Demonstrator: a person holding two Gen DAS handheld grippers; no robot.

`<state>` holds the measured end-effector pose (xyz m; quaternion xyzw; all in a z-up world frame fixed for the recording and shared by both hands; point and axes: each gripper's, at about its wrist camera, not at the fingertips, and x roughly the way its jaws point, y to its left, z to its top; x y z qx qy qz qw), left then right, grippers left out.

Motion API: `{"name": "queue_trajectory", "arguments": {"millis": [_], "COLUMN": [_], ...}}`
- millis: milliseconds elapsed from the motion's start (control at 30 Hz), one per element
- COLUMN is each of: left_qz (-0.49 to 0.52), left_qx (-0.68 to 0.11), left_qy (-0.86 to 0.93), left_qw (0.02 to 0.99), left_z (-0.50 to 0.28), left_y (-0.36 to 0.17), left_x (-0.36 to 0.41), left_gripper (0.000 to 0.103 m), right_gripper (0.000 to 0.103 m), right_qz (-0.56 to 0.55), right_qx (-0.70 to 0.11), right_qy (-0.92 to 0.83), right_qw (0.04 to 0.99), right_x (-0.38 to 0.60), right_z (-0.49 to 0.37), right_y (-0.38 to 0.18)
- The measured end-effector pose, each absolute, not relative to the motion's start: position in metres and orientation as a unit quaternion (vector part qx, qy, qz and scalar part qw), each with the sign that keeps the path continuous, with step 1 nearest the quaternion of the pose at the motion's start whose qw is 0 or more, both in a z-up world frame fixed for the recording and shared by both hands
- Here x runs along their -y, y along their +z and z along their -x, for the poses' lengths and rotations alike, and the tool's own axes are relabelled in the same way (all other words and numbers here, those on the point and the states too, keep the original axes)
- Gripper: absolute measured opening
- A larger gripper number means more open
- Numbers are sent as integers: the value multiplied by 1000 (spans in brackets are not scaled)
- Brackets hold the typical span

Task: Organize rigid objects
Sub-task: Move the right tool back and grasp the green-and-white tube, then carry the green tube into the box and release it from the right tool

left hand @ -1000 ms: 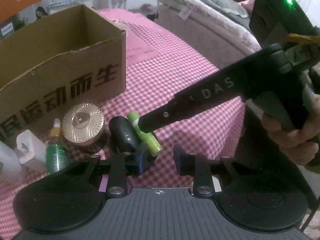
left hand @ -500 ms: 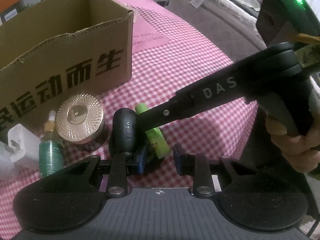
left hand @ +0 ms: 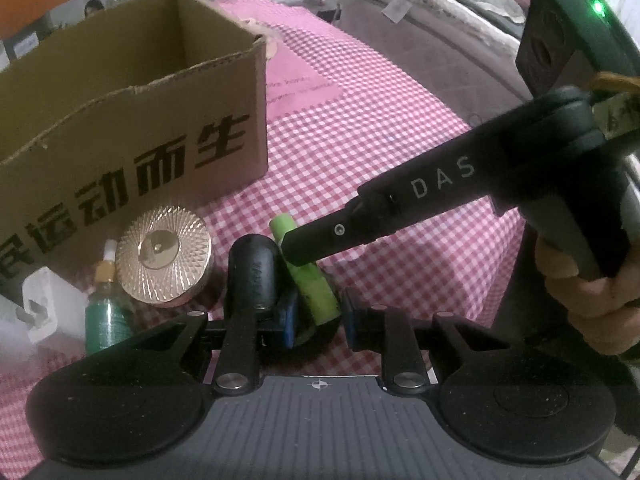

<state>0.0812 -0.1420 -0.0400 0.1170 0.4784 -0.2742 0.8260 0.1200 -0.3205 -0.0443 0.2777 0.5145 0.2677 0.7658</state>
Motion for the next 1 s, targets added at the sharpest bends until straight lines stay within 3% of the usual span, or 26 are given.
{"name": "queue_trajectory", "arguments": {"millis": [367, 667, 833, 1000], "left_qz": [-136, -123, -107, -77], "left_qx": [-428, -343, -323, -352], "left_qy": [-284, -268, -232, -193], "left_qw": [847, 892, 911, 913], "left_z": [-62, -46, -64, -108], "left_y": [-24, 41, 75, 85], "left_x": [143, 107, 70, 35], "left_gripper": [21, 21, 21, 21], "right_gripper": [16, 16, 16, 16], "right_qz": [-274, -241, -211, -195], "right_qx": [-490, -425, -397, -408], "right_qy": [262, 286, 330, 367], "right_qw": [785, 824, 830, 813], "right_x": [322, 293, 254, 208], "right_z": [-103, -95, -128, -185], "right_y": [-20, 58, 99, 107]}}
